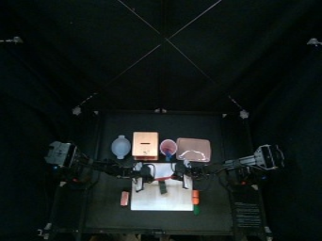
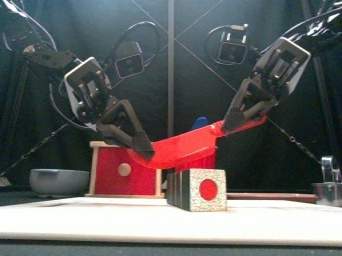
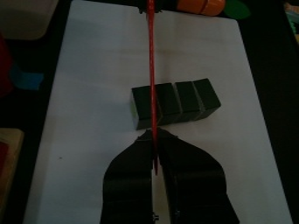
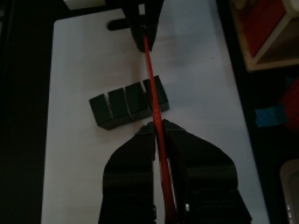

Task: Place sushi on board then cut the sushi with the knife then place the pieces on the plate
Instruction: Cut the sushi into 4 pieces

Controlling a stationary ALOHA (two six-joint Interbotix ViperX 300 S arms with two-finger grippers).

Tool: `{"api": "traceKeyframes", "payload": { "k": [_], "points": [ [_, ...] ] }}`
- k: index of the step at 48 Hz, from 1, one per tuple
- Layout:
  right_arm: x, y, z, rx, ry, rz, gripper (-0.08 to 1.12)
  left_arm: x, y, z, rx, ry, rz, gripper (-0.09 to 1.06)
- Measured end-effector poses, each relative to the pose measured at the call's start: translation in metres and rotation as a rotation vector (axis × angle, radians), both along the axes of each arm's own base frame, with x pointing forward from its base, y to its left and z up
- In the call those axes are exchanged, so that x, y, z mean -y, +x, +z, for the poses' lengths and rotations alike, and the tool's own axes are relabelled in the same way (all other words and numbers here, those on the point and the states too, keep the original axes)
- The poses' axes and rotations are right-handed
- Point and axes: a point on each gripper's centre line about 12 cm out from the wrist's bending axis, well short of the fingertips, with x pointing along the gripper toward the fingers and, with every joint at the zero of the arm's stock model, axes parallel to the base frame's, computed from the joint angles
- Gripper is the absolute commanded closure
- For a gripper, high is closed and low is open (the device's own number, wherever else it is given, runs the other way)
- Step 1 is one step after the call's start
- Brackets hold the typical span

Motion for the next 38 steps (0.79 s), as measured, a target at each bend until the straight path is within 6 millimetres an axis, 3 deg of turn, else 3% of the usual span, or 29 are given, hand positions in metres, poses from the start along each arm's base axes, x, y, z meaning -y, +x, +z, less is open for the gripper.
{"api": "traceKeyframes", "payload": {
  "k": [38],
  "points": [
    [0.000,-0.003,-0.012,-0.047,-0.002,-0.004,0.62,0.007,0.002,-0.002,-0.017,-0.030,0.013,0.59]
  ]
}}
